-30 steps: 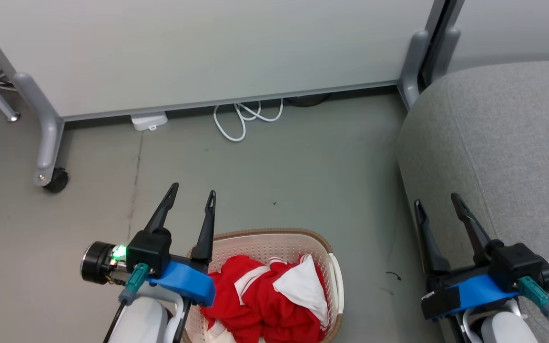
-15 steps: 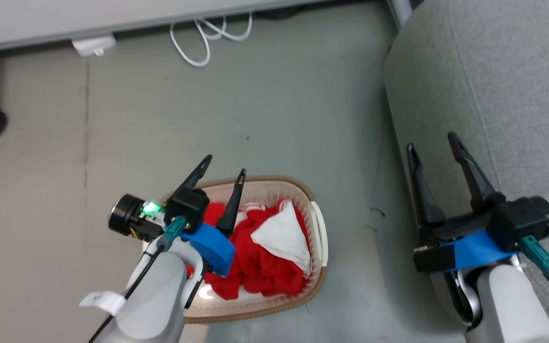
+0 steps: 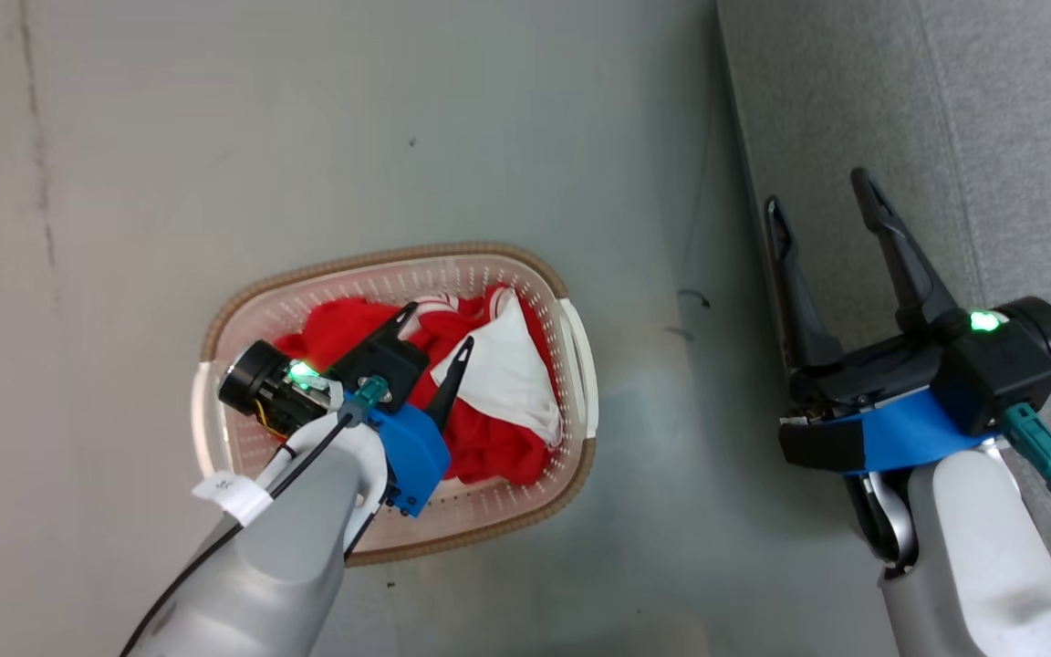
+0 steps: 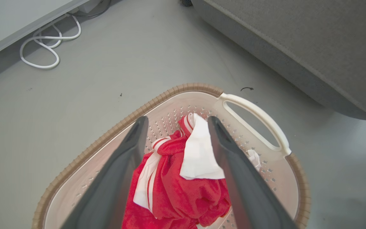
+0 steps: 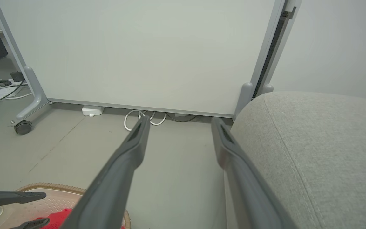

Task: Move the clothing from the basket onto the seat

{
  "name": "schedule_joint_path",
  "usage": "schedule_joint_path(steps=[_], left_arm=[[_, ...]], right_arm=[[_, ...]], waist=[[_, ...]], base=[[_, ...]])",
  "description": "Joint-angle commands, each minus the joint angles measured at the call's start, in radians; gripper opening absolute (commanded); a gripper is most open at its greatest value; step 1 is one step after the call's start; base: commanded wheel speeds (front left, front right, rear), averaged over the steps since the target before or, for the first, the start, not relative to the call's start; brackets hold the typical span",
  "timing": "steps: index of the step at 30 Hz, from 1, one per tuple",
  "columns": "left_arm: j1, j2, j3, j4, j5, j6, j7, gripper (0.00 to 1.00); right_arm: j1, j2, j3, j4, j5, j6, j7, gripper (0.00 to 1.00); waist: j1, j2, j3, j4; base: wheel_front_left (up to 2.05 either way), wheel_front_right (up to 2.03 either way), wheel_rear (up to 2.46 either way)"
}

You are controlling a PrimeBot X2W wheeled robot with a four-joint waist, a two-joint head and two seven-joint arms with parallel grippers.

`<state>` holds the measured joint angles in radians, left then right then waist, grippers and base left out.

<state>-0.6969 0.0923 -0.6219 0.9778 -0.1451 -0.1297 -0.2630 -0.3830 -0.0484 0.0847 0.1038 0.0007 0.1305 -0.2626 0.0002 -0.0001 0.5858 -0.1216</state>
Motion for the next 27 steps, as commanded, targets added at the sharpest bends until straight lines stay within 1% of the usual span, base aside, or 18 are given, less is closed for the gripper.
schedule_joint_path(steps=[1,9,12,17,23,27], left_arm=[[-0.035,0.008,-0.014,0.027,-0.009,0.000,-0.003,1.00],[-0.120,0.017,-0.127,0.204,-0.031,0.000,0.003,1.00],[-0.143,0.018,-0.170,0.249,-0.026,0.000,0.015,1.00],[-0.167,0.028,-0.240,0.284,-0.025,0.000,0.062,1.00],[-0.205,0.045,-0.302,0.300,-0.026,0.000,0.121,1.00],[-0.234,0.052,-0.325,0.305,-0.024,0.000,0.152,1.00]], right_arm=[[-0.022,-0.004,0.001,-0.010,-0.005,0.000,-0.004,1.00],[-0.063,-0.004,0.011,-0.036,-0.002,0.000,-0.004,1.00],[-0.074,-0.004,0.010,-0.048,-0.002,0.000,-0.004,1.00],[-0.088,-0.004,0.012,-0.061,-0.005,0.000,-0.004,1.00],[-0.097,-0.004,0.008,-0.076,-0.011,0.000,-0.004,1.00],[-0.099,-0.004,-0.002,-0.088,-0.014,0.000,-0.004,1.00]], waist=[[-0.0002,0.0001,0.050,-0.016],[-0.0002,0.0001,0.149,-0.044],[-0.0002,0.0001,0.175,-0.050],[-0.0002,0.0001,0.215,-0.055],[-0.0002,0.0001,0.262,-0.063],[-0.0002,0.0001,0.295,-0.068]], base=[[0.00,0.00,0.00],[0.00,0.00,0.00],[0.00,0.00,0.00],[0.00,0.00,0.00],[0.00,0.00,0.00],[0.00,0.00,0.00]])
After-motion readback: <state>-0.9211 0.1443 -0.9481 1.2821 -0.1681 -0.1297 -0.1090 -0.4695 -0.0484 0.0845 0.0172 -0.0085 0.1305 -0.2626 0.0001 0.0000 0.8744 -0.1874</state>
